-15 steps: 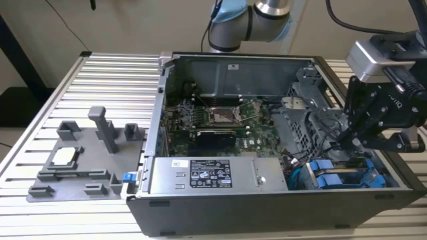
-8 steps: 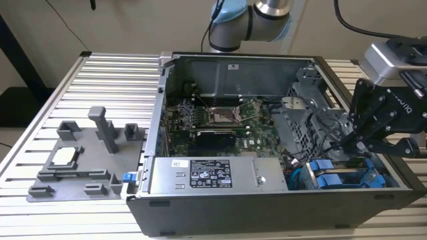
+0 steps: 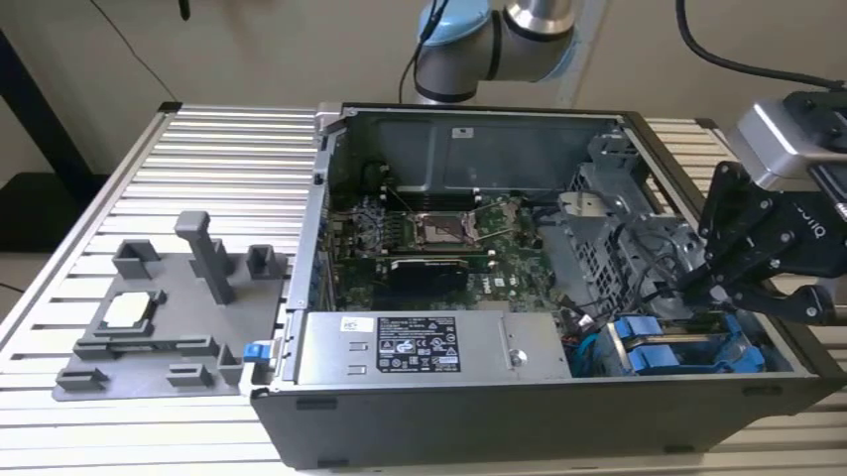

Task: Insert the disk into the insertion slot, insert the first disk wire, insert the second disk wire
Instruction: 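Insert the second disk wire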

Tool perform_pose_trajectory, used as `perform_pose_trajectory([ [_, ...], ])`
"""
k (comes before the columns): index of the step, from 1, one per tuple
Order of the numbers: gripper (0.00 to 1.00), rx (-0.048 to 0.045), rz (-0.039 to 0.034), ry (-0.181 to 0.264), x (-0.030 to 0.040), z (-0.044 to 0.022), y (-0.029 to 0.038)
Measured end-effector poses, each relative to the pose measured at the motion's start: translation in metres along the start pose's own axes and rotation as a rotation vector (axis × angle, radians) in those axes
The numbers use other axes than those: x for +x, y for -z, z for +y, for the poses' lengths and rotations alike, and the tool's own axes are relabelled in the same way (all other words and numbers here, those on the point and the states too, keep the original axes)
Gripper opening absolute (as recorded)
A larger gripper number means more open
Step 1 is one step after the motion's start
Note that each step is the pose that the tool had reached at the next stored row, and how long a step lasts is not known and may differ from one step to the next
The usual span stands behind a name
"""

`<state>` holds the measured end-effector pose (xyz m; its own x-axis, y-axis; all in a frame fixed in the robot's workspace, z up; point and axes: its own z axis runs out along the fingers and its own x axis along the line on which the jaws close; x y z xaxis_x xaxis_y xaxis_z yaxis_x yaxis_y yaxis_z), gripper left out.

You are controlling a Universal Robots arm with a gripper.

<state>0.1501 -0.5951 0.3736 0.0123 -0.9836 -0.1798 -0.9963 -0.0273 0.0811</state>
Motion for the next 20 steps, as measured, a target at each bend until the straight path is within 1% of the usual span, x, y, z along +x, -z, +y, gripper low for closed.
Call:
perform_pose_trajectory([
  [1, 0.16, 0.0001, -0.0097, 0.001, 0.0011, 0.0000, 0.0000],
  [4, 0.16, 0.0003, -0.0225, 0.002, 0.0062, -0.0001, 0.0001],
  [5, 0.16, -0.0002, -0.0233, 0.002, 0.0081, -0.0001, 0.0004],
  [6, 0.16, -0.0007, -0.0237, 0.002, 0.0084, 0.0000, 0.0002],
  [14, 0.16, -0.0010, -0.0241, 0.001, 0.0085, -0.0001, 0.0001],
  [15, 0.16, -0.0010, -0.0289, 0.002, 0.0086, -0.0001, -0.0001],
  [18, 0.16, -0.0008, -0.0471, 0.003, 0.0090, -0.0010, -0.0026],
  [19, 0.16, -0.0007, -0.0522, 0.004, 0.0092, -0.0019, -0.0035],
  [20, 0.16, -0.0019, -0.0547, 0.004, 0.0094, -0.0035, -0.0040],
])
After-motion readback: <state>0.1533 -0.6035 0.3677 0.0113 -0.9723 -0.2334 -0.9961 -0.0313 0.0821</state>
